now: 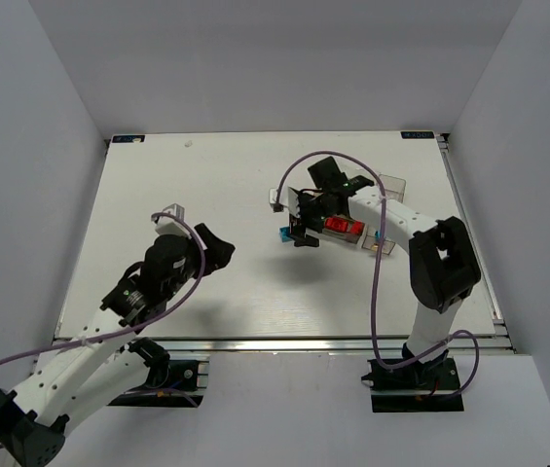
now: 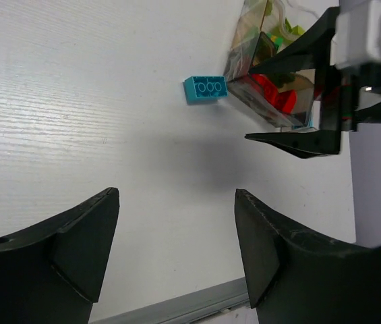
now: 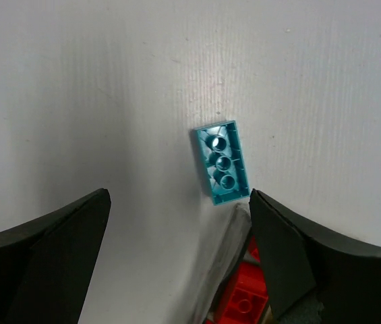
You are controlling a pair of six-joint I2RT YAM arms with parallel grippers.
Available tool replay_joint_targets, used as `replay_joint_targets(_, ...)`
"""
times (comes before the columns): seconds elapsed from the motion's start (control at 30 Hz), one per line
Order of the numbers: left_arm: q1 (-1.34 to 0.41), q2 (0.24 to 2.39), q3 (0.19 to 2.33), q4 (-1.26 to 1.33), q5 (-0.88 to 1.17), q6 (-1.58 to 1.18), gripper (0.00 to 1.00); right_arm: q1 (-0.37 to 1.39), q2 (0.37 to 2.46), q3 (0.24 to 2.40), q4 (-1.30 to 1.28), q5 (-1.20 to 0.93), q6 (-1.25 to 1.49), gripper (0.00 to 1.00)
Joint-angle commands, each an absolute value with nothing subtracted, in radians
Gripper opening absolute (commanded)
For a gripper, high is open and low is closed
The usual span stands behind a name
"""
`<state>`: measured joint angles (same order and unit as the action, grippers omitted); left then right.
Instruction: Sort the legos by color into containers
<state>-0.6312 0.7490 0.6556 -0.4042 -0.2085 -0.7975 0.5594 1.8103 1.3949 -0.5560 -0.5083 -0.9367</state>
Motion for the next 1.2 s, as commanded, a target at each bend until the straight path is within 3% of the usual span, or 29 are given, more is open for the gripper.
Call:
replay_joint_targets(0.0,-0.632,0.695,0.649,-0.486,-0.265,-0.85,0.79,0.584,1.835,1.439,-0.539,-0.411,-1.005,0.89)
replay_joint_targets(0.37,-0.632,0.597,0.63,-0.586,-0.296,-0.893,0.79,0.647,2.028,1.558,-0.591,-0.358,-1.089,0.88)
replay_joint_targets(0.57,-0.632,0.552,0.609,-0.621,-0.301,-0.928,0.79,0.653,2.102,1.608,-0.606,-0.321,-1.126,0.82)
replay_joint_targets(0.67,-0.632,0.537,0.594,-0.626,-0.299,-0.945,0.79,0.657,2.111,1.614,-0.621,-0.319,-1.152,0.72)
replay_joint_targets(0.77,-0.632,0.525,0.581,-0.615,-0.298,-0.956,0.8,0.657,2.123,1.626,-0.684,-0.334,-1.187,0.54)
replay_joint_targets(0.8,-0.632,0.522,0.578,-0.612,-0.298,-0.957,0.8,0.658,2.126,1.629,-0.716,-0.337,-1.193,0.42)
replay_joint_targets(0.9,-0.632,0.531,0.581,-0.601,-0.296,-0.95,0.8,0.655,2.126,1.626,-0.735,-0.354,-1.203,0.2)
replay_joint_targets(0.97,-0.632,0.538,0.586,-0.598,-0.295,-0.943,0.8,0.657,2.105,1.621,-0.747,-0.402,-1.206,0.11)
replay_joint_targets(1.03,-0.632,0.545,0.591,-0.598,-0.291,-0.939,0.8,0.66,2.063,1.623,-0.759,-0.452,-1.201,0.07)
replay_joint_targets(1.17,-0.632,0.538,0.592,-0.581,-0.29,-0.93,0.8,0.66,1.993,1.759,-0.966,-0.796,-1.149,0.02)
